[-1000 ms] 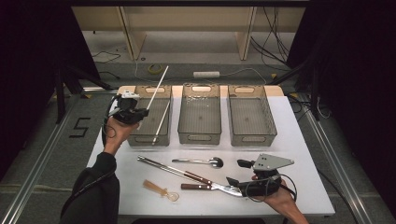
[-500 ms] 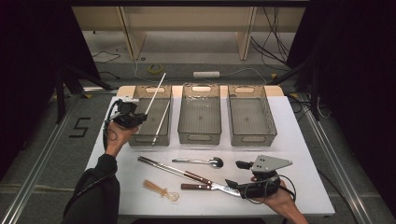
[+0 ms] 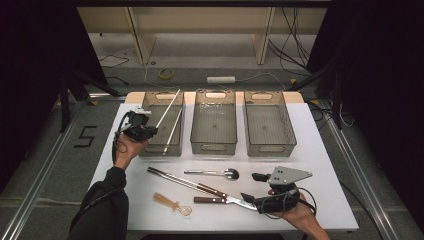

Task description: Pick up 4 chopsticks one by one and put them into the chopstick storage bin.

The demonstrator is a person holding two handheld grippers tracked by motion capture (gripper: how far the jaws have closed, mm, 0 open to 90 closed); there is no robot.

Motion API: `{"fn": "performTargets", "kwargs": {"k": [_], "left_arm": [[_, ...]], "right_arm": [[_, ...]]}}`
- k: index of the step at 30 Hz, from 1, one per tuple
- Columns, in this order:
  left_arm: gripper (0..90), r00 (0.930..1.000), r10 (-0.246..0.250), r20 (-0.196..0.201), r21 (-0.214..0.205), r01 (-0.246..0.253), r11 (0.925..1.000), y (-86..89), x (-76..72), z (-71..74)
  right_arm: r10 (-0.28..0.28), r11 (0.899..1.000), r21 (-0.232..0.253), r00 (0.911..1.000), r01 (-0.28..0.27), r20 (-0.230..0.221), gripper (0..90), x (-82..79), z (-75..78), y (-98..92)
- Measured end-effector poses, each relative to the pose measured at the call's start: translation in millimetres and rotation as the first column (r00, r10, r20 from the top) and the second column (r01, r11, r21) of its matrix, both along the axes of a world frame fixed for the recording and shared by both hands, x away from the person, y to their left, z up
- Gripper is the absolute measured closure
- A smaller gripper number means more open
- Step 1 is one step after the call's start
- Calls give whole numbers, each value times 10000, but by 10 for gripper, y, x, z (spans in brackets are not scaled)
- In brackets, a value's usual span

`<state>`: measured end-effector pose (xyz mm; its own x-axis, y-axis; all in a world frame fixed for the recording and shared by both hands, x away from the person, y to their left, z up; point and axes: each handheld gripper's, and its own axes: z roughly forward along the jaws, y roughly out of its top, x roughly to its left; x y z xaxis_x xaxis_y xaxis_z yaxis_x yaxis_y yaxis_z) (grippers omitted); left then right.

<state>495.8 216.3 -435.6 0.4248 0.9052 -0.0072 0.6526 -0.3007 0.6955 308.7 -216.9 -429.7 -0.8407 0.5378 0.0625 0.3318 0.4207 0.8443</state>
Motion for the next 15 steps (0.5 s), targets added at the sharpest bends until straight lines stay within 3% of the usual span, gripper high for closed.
{"fn": "performTargets", "kwargs": {"k": [3,8,12,15], "left_arm": [[813,10000,21,-31,-76,-21,10000,9,-11,-17],[694,10000,-72,1,-498,72,9987,-7,-75,28],[549,9988,-464,154,-680,473,9966,-66,-183,82],[472,9944,-1003,322,-460,1018,9937,-112,-282,117]], "right_arm": [[134,9999,-91,9999,-134,7,276,-4,-3,10],[153,9998,-92,9999,-153,3,276,-4,-2,13],[98,10000,-7,10000,-98,-12,276,-9,5,5],[80,10000,5,10000,-80,24,276,-7,4,0]]}}
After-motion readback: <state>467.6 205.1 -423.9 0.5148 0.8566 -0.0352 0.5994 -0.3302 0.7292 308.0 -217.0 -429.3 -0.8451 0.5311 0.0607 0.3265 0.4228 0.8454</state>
